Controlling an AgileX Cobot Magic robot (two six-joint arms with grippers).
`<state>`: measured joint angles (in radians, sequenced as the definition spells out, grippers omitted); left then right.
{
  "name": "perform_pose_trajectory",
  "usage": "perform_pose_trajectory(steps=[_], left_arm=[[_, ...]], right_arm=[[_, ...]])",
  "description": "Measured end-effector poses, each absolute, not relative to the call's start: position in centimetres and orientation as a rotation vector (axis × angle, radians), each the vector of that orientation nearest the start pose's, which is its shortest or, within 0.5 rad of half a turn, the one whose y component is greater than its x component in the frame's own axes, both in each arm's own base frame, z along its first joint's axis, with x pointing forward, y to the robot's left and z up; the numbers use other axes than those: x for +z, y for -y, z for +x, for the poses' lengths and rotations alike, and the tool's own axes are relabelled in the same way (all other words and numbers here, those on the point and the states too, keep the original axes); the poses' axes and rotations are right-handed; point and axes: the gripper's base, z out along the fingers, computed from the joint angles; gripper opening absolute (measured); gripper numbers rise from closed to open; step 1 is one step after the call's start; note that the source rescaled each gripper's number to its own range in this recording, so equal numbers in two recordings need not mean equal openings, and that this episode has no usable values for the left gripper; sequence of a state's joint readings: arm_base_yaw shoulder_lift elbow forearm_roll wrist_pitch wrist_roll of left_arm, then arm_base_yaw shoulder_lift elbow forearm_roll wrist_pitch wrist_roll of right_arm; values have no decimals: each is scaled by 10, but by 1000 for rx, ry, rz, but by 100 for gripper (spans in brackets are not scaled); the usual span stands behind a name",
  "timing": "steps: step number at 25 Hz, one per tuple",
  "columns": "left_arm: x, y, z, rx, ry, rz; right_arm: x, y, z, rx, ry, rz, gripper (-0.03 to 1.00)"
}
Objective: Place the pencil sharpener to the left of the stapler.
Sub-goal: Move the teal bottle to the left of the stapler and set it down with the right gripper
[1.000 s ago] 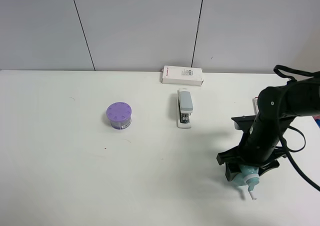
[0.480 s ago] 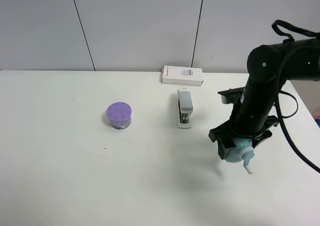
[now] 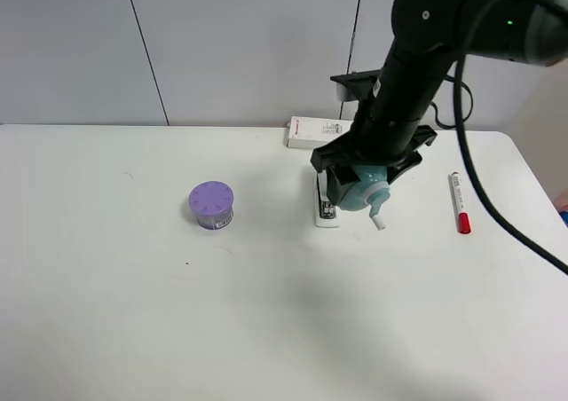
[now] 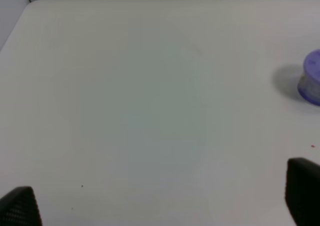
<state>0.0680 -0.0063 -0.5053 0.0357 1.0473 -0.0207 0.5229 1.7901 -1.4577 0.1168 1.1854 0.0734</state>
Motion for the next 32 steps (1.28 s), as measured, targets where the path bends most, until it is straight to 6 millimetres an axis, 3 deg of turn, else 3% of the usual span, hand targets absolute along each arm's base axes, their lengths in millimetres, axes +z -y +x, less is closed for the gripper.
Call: perform_pose_trajectory(steps=[6, 11, 18, 32], left_arm=[[280, -2, -6, 73, -2017, -91], [280, -2, -6, 73, -2017, -91], [280, -2, -6, 73, -2017, -91], [280, -2, -6, 73, -2017, -91]], right_arm=[[259, -217, 358, 179, -2897, -648, 1], [248, -242, 383, 229, -2864, -657, 1], [210, -280, 400, 267, -2887, -651, 1], [149, -285, 409, 208, -3029, -522, 1]])
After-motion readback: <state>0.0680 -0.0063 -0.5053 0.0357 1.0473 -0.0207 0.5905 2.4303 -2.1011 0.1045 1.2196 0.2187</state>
